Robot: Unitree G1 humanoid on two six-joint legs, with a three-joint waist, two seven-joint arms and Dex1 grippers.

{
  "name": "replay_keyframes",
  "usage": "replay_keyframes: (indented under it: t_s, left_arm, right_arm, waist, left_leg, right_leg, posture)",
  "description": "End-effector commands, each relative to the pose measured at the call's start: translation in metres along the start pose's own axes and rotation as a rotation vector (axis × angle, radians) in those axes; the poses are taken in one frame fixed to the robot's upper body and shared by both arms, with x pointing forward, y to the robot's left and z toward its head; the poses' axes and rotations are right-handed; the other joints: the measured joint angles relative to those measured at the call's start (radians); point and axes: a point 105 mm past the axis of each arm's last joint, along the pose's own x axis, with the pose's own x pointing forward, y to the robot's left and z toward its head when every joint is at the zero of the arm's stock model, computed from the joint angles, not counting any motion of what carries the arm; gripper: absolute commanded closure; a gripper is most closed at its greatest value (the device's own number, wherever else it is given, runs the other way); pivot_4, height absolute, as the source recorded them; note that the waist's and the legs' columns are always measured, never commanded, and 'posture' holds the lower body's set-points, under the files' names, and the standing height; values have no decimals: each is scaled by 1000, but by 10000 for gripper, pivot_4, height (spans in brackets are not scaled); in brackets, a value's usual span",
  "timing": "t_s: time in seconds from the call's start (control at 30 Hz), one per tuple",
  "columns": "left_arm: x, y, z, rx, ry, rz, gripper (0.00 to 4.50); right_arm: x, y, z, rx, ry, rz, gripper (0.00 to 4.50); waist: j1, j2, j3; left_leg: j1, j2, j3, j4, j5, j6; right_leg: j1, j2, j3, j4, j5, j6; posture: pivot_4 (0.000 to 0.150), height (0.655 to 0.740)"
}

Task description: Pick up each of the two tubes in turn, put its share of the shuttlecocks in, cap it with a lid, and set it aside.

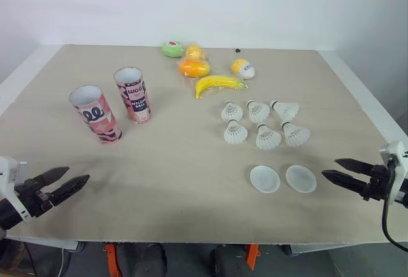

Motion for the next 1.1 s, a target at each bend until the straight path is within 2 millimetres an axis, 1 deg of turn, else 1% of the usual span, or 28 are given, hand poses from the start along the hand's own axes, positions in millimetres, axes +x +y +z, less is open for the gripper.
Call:
replay_keyframes:
  t_s: [0.03, 0.27, 0.4, 0.43, 0.5, 0.6, 0.67, 0.73, 0.8, 0.87, 0.93, 1.0, 1.1]
  left_arm:
    - [-1, 0, 7, 21, -10, -5, 0]
    - [0, 5, 8, 1, -44, 20, 0]
    - [3, 15, 14, -20, -126, 45, 0]
    - [3, 19, 14, -20, -148, 46, 0]
    - [3, 26, 14, 35, -198, 73, 0]
    - [3, 34, 10, 104, -210, 116, 0]
    - [4, 37, 12, 143, -233, 119, 0]
    - [8, 40, 13, 164, -252, 119, 0]
    - [19, 41, 15, 194, -260, 96, 0]
    - [32, 42, 20, 209, -276, 74, 0]
    - [41, 44, 24, 216, -287, 59, 0]
    - [49, 45, 25, 217, -285, 31, 0]
    - [60, 44, 24, 223, -261, -20, 0]
  right_arm:
    - [-2, 3, 14, -41, -39, 6, 618]
    - [2, 14, 18, -62, -44, 43, 618]
    - [10, 36, 34, -80, -100, 129, 618]
    - [14, 46, 39, -87, -115, 169, 618]
    - [25, 74, 47, -114, -138, 276, 618]
    - [39, 110, 58, -142, -165, 411, 618]
    - [51, 146, 67, -183, -196, 538, 618]
    - [60, 168, 75, -202, -226, 612, 618]
    - [69, 188, 80, -232, -249, 673, 618]
    - [79, 201, 86, -262, -274, 699, 618]
    - [86, 207, 90, -286, -287, 701, 618]
    - [93, 211, 90, -320, -286, 688, 618]
    - [98, 213, 88, -348, -279, 683, 618]
  waist:
    - [0, 0, 0]
    - [0, 0, 0]
    - [1, 0, 0]
    - [1, 0, 0]
    - [1, 1, 0]
    - [1, -1, 0]
    - [1, -1, 0]
    - [1, -2, 0]
    - [3, -2, -1]
    - [5, -4, -1]
    - [5, -5, -1]
    - [5, -6, -2]
    - [5, -6, -2]
  left_leg:
    - [0, 0, 0, 0, 0, 0]
    - [0, 0, 0, 0, 0, 0]
    - [0, 0, -1, 0, 0, 0]
    - [0, 0, -1, 0, 0, 0]
    - [0, 0, -1, 0, 0, 0]
    - [0, 1, -1, 0, 0, 0]
    - [0, 1, -1, 0, 0, 0]
    - [0, 1, -2, -1, 0, 0]
    - [0, 1, -3, -1, -1, -1]
    - [1, 1, -2, -1, -1, -1]
    - [-1, 1, -2, 0, 0, -1]
    - [-1, 0, -2, -1, 0, -1]
    - [-4, 0, -2, -1, 1, 1]
  right_leg:
    - [0, 0, 0, 0, 0, 0]
    - [0, 0, 0, 0, 0, 0]
    - [0, 0, -1, 0, 0, 0]
    - [1, 0, -1, 0, 0, 0]
    - [1, 0, -1, 0, 0, 0]
    - [3, 1, -1, 0, 0, 0]
    - [5, 1, -1, 0, 0, 0]
    - [5, 1, -2, 0, -1, 0]
    - [3, 1, -4, 0, 0, -1]
    - [4, -1, -5, 0, 0, -1]
    - [4, -3, -8, -1, 0, -1]
    - [4, -5, -9, -1, 1, -6]
    - [5, -4, -10, 0, 1, -7]
  posture:
    - [1500, 7179]
    - [1500, 7179]
    - [1500, 7179]
    - [1500, 7179]
    - [1500, 7179]
    - [1500, 7179]
    - [1500, 7179]
    - [1500, 7179]
    - [1500, 7179]
    - [1500, 7179]
    - [1500, 7179]
    - [1500, 7179]
    - [1500, 7179]
